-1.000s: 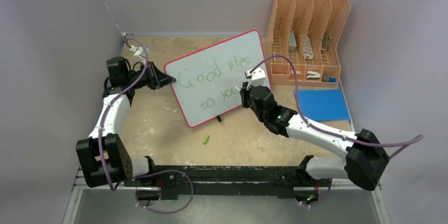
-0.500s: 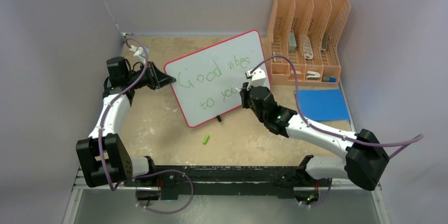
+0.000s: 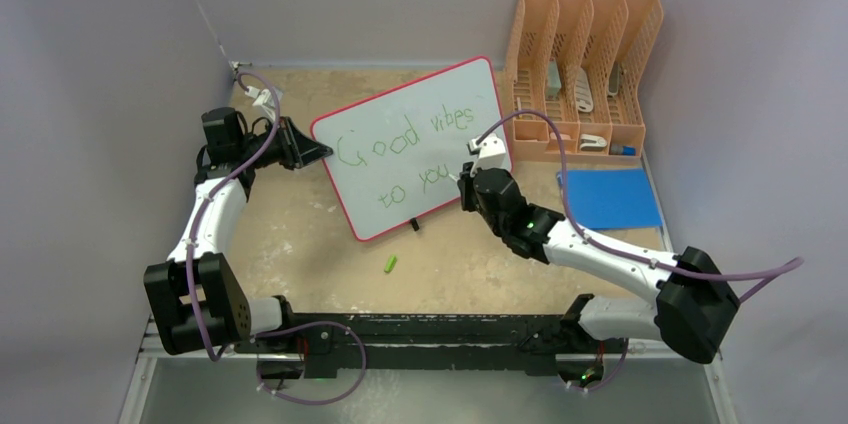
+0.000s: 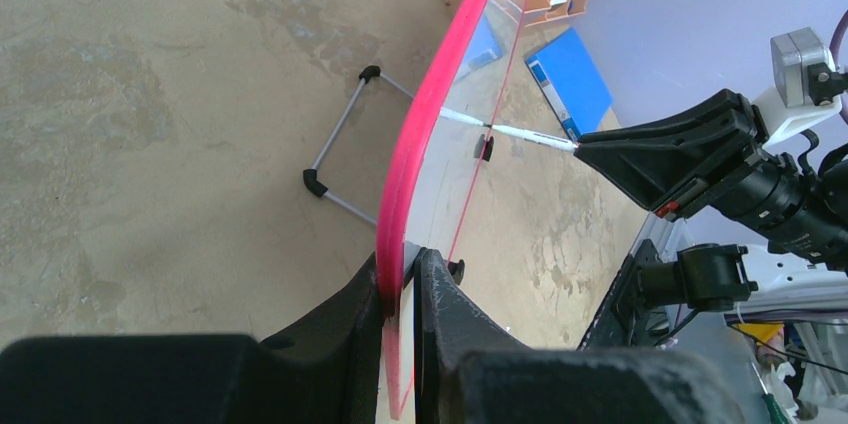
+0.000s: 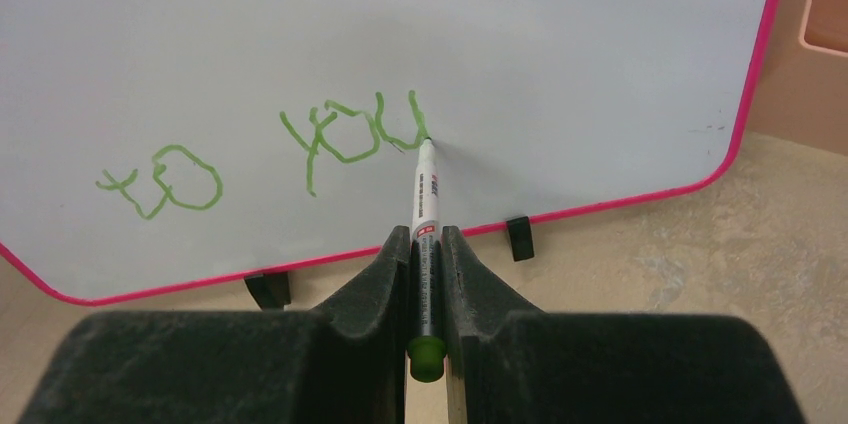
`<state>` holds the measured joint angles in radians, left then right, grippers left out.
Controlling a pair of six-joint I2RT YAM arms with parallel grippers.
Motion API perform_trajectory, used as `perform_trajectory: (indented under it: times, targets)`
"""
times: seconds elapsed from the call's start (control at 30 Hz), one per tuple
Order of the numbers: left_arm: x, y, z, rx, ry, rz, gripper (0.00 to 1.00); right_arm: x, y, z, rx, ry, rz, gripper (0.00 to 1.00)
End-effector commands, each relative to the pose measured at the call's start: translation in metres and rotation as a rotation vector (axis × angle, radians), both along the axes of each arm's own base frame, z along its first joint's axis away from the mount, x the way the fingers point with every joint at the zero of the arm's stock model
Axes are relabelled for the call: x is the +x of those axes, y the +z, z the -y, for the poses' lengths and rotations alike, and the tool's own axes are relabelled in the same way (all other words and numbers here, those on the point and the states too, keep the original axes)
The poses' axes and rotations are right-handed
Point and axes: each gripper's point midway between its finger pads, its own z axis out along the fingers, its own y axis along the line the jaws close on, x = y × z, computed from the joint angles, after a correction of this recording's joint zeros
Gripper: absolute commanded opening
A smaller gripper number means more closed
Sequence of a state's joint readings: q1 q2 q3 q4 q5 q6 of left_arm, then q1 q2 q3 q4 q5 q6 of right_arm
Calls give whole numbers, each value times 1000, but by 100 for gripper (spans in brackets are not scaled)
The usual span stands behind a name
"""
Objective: Write a sentence on the whiteboard
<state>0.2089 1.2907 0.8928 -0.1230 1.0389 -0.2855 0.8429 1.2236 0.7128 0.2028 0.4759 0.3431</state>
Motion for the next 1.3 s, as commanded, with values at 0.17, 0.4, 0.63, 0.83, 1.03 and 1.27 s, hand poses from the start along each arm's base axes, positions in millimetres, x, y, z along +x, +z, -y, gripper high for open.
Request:
perform_trajectory:
  times: [0.17,0.4,0.63,0.83,1.03,1.27]
  targets:
    - [8,-2,-7,42,51,10,0,1,2,8,10,-42,-2,0]
    - [9,-2,-8,44,54,10,0,3,13,10,29,-58,22,0]
    - [9,-2,-8,44,60,8,0,0,38,13,81,-53,76,0]
    - [10,-2,-9,49,71,7,4,-2,54,20,112,-70,116,0]
    - [10,1,-11,56,84,12,19,-3,61,23,118,-73,128,0]
    - [7,8,-11,59,96,27,37,-5,69,27,122,-77,142,0]
